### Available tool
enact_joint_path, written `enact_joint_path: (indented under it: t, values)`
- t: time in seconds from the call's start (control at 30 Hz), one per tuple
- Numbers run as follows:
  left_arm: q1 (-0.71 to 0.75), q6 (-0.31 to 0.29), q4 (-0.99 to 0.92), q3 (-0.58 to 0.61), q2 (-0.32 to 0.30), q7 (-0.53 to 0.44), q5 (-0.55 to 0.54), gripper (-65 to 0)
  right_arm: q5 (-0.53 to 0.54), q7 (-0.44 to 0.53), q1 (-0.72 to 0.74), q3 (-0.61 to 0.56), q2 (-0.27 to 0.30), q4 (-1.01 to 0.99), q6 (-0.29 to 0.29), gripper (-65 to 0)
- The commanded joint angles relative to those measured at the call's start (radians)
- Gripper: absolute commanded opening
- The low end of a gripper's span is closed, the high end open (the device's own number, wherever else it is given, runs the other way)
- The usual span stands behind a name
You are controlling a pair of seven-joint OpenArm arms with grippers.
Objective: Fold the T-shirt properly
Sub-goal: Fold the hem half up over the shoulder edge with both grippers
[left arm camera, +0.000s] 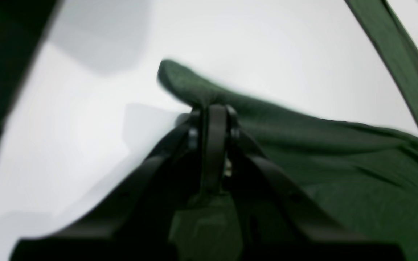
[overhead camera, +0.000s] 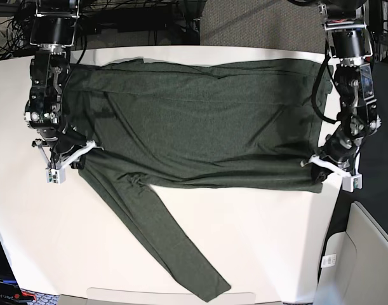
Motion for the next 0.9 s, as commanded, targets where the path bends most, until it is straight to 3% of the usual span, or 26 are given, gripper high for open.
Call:
enact_joint_path:
  t: [0.0,0.2,0.33,0.47,0.73,0.87]
  values:
    - [-0.007,-0.007,0.035,-0.015,-0.015,-0.008,-0.008,-64.9,0.017,0.012,0.012,0.005,0.01,0.046,0.01,-64.8]
    - [0.06,-0.007,0.112,-0.054,-0.015,0.011,-0.008,-64.8,0.1,-0.043,-0.089,0.117,0.014,0.19,0.033,-64.8]
    - [0.108,-0.007,0.155,-0.054,-0.015,0.011,-0.008,-64.8,0.202,-0.044,-0.172,0.232,0.016,0.241,0.052,-64.8]
    - [0.146,-0.007,0.173,-0.055,-0.015,0.011,-0.008,-64.8,0.235,-0.046,-0.232,0.307,0.025,0.278,0.052,-64.8]
    - [0.205,-0.007,0.175,-0.057,-0.021,0.009,-0.006,-64.8,0.238,-0.044,-0.27,0.326,0.043,0.296,0.052,-64.8]
    - [0.232,-0.009,0.175,-0.114,-0.024,0.009,-0.008,-64.8,0.238,-0.044,-0.293,0.326,0.042,0.324,0.052,-64.8]
